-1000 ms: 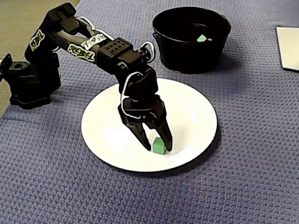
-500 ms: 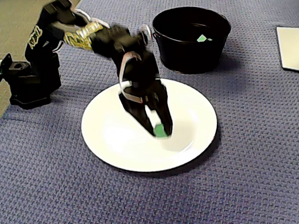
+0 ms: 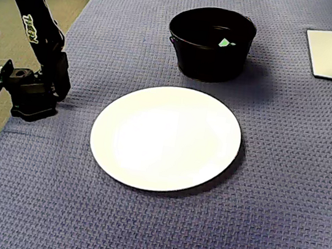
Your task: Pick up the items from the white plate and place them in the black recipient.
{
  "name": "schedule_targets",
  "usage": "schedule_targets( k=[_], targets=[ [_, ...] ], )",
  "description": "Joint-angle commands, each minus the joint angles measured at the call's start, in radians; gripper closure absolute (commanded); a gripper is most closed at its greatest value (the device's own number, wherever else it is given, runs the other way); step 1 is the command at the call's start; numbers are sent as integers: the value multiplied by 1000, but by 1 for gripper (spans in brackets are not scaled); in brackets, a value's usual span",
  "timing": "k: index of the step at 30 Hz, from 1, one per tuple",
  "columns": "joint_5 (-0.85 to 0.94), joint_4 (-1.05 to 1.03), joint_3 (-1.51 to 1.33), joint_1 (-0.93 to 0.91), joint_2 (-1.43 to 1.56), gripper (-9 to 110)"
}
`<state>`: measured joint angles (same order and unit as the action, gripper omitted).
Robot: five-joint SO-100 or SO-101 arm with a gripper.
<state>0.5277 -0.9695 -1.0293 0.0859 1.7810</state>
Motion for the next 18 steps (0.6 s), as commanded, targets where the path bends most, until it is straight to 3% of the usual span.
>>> schedule_targets(
  k=[1, 9, 18],
  targets=[
    [173, 67, -48, 160, -34, 102],
    [365, 92, -54, 232, -400, 102],
    [387, 170, -140, 285, -420, 102]
  ],
)
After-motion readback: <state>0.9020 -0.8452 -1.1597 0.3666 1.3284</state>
